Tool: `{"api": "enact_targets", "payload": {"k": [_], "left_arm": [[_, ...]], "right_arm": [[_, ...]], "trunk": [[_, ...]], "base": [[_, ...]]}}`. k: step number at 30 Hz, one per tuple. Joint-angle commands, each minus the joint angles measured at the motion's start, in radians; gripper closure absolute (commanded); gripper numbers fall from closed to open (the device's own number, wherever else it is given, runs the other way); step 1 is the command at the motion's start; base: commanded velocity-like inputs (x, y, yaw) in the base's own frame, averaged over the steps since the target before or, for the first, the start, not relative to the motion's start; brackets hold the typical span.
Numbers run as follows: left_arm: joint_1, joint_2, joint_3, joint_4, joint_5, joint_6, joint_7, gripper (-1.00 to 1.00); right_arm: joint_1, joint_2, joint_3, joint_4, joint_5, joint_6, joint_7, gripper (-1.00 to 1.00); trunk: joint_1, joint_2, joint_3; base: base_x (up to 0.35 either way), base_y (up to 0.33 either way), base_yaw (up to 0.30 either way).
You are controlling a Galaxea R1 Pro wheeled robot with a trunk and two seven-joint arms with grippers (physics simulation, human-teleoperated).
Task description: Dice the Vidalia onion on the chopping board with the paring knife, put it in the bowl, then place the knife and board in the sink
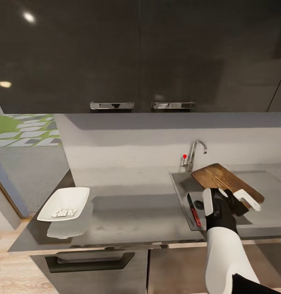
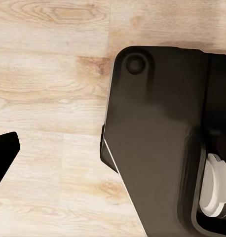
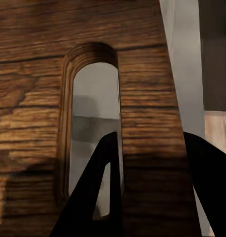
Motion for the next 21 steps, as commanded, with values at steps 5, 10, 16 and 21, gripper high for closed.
{"api": "enact_targets", "payload": {"k": [5,10,16,21], "left_arm": [[0.000,0.000,-0.002,-0.002,0.006,-0.002,0.001,-1.00],[0.000,0.000,-0.002,-0.002,0.006,-0.003,0.001,-1.00],[0.000,0.000,-0.002,-0.002,0.006,-0.003,0.001,-1.00],[0.000,0.000,-0.002,-0.002,0.006,-0.003,0.001,-1.00]], "right_arm": [[-0.001,0.001,0.031,0.050,-0.015,-0.018,-0.038,1.00],[-0.001,0.001,0.037,0.065,-0.025,-0.017,-0.042,1.00],[-0.001,0.001,0.038,0.089,-0.072,-0.016,-0.036,1.00],[0.000,0.001,0.035,0.124,-0.121,-0.019,-0.033,1.00]], "trunk": [[0.001,-0.002,-0.002],[0.001,-0.002,-0.002],[0.001,-0.002,-0.004],[0.001,-0.002,-0.010]], "base": [[0.000,0.000,0.000],[0.137,0.000,0.000],[0.237,0.000,0.000],[0.049,0.000,0.000]]}}
